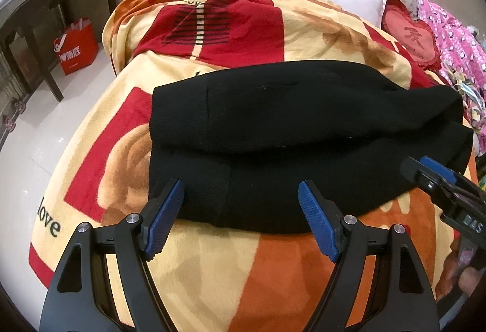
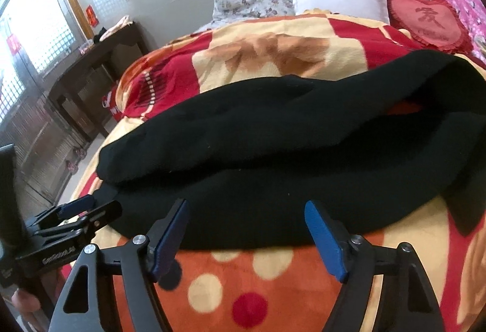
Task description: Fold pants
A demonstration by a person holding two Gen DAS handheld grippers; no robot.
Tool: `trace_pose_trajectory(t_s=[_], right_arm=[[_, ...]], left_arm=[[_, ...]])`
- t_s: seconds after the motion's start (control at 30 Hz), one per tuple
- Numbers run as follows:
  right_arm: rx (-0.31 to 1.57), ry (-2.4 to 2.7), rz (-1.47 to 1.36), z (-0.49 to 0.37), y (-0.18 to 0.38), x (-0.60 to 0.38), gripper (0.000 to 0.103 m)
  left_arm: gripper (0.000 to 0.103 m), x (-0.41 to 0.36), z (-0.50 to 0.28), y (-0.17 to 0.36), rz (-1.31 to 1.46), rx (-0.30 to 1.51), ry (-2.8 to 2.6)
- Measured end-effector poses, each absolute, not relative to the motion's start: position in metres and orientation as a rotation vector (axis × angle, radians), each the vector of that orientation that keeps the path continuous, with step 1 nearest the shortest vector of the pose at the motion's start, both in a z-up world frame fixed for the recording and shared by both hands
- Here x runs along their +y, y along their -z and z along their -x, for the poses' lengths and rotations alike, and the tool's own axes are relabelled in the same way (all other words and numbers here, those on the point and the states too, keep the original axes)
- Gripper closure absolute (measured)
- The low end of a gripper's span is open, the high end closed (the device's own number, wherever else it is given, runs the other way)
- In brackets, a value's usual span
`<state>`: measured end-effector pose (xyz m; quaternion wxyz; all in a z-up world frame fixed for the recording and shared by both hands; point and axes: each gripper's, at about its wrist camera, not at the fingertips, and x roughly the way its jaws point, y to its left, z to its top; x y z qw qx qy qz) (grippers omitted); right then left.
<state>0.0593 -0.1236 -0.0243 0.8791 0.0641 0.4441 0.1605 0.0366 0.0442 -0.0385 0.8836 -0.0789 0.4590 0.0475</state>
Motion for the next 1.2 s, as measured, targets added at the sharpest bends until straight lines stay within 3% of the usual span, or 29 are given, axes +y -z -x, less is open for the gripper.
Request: trace_pose_trajectory(t_s=[0.3,0.73,0.87,1.2], right_arm=[[0.915,-0.313,-0.051,-0.112,0.032,-0.098,0.035],[0.796,-0.362,-0.148,-0.196,-0.002,-0.076,0.035],[0.851,-0.356,-0.146,-0.218,0.006,-0.071,0.035],[0.909,-0.429,-0.119,-0.141,0.001,-0.099,0.035]], left_arm=[[0.024,0.047,-0.063,0.05,0.132,0.996,-0.114],[0.024,0.107,-0.151,0.017,0.194,0.98,-0.204],[0.025,0.115,-0.179,0.026,0.175,1.022,-0.245],[0.025,0.129,-0.136,0.029,0.258,1.038,-0.188]])
